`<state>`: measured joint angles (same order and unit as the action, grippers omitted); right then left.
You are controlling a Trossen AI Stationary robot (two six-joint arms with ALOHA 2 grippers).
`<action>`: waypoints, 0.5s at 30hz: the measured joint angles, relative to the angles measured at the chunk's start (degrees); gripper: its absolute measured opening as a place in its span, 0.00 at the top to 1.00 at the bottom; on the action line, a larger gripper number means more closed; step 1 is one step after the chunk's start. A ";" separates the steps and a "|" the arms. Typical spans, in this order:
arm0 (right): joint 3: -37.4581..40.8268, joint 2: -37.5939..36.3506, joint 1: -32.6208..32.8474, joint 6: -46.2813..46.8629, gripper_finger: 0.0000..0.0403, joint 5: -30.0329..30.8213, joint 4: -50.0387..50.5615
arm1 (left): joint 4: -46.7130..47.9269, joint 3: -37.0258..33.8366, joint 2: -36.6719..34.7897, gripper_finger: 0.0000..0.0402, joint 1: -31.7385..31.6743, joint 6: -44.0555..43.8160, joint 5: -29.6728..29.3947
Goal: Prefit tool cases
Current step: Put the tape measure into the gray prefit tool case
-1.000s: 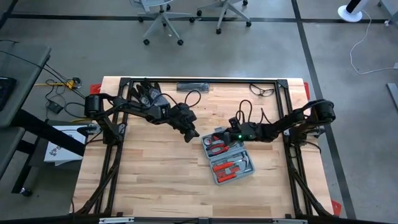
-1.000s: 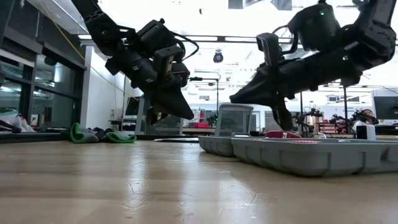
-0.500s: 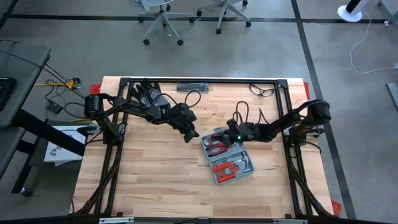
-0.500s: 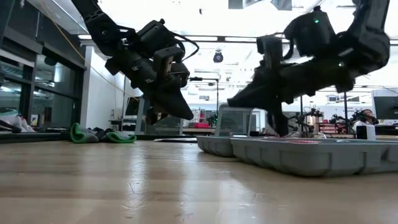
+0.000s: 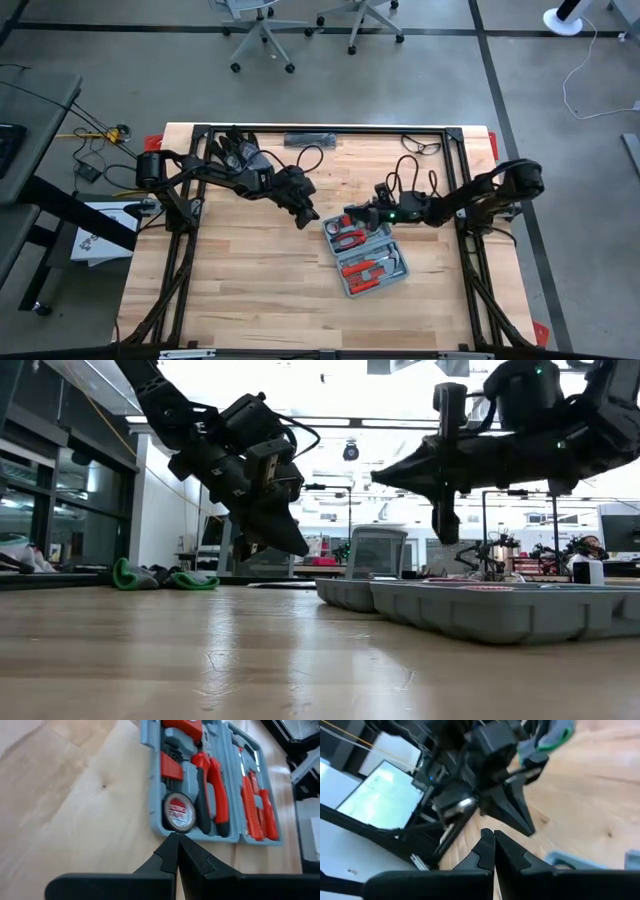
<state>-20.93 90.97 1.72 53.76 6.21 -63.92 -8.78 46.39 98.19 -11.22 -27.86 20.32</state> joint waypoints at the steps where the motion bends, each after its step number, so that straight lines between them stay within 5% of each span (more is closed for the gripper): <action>1: 0.00 -0.69 0.00 -0.16 1.00 0.67 -0.04 | -0.02 0.00 0.00 1.00 0.00 0.00 -0.28; 15: -0.02 -2.63 0.62 1.63 1.00 0.15 5.07 | -0.07 0.00 0.00 1.00 0.00 -0.09 -2.60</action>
<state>-20.95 88.33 2.33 55.39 6.37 -58.85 -8.84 46.39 98.19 -11.22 -27.94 17.72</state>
